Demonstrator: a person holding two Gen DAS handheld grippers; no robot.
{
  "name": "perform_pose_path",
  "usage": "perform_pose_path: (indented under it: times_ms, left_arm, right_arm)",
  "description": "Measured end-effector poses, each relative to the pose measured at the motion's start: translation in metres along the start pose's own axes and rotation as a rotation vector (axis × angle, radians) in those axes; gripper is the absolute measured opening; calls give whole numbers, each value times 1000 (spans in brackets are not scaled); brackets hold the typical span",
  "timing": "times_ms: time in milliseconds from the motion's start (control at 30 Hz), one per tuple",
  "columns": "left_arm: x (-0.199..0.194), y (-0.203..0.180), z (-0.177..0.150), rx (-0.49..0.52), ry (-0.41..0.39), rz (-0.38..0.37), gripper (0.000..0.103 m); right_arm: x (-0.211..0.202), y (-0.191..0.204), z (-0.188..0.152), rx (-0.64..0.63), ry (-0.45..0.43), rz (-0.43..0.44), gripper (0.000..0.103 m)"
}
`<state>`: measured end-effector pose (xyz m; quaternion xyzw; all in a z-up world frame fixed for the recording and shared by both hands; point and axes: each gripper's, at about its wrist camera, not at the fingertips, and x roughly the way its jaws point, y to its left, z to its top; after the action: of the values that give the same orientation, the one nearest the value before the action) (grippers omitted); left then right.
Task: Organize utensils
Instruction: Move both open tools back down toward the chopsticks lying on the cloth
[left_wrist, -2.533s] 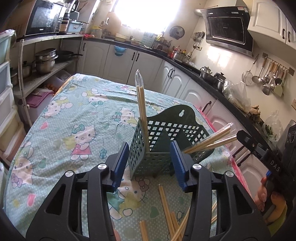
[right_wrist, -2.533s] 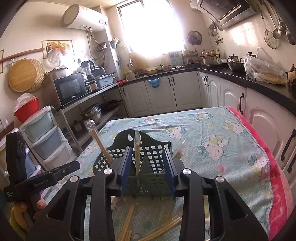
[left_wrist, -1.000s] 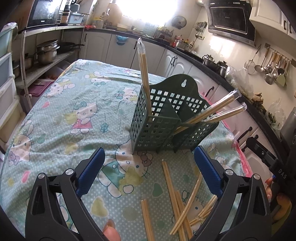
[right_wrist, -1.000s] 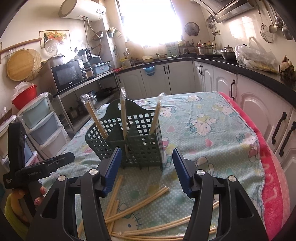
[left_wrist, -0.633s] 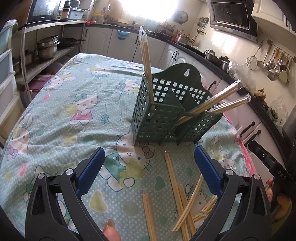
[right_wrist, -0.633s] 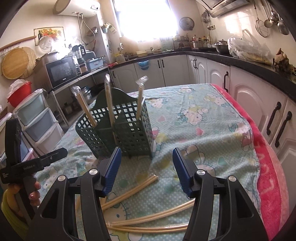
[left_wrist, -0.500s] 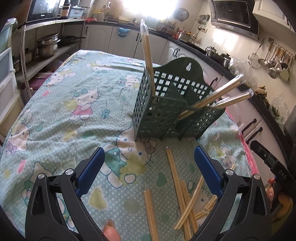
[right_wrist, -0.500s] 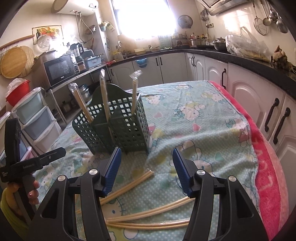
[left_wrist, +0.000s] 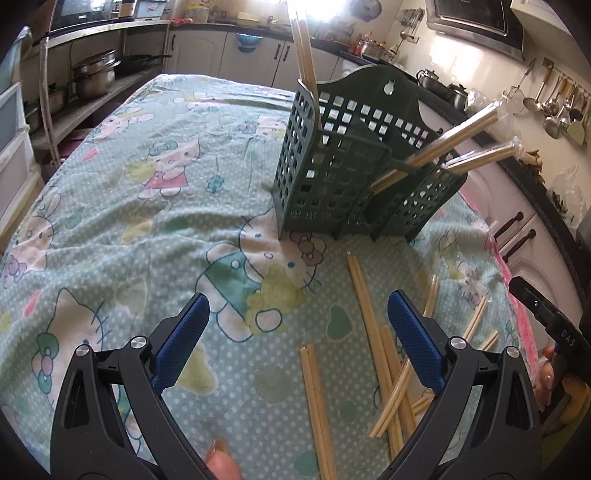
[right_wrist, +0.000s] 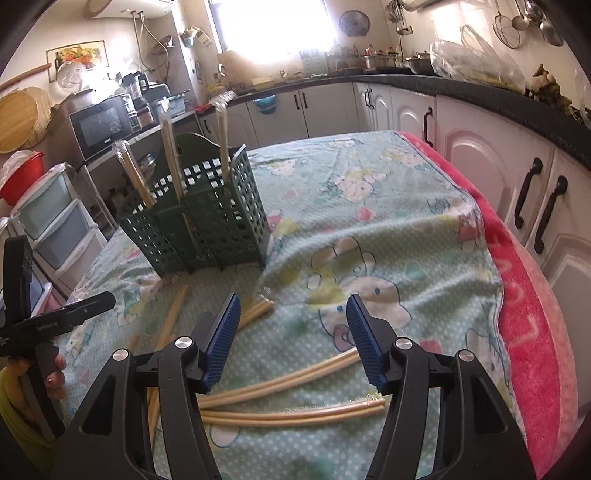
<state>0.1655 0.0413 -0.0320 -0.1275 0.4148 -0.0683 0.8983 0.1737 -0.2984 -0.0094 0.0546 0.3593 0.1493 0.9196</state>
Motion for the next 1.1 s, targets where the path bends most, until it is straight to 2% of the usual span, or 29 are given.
perform_pose_path:
  times_ms: [400, 633, 833, 1100]
  left_arm:
    - [13, -5, -20, 15, 68, -7, 87]
    - [23, -10, -27, 24, 107, -9, 64]
    - [24, -8, -28, 19, 112, 0, 51]
    - [25, -5, -28, 26, 119, 12, 42]
  right_arm:
    - [5, -25, -16, 56, 52, -46, 59]
    - [8, -44, -21, 104, 70, -73, 60]
    - [18, -57, -22, 147, 102, -83, 60]
    - [34, -58, -16, 146, 119, -74, 59]
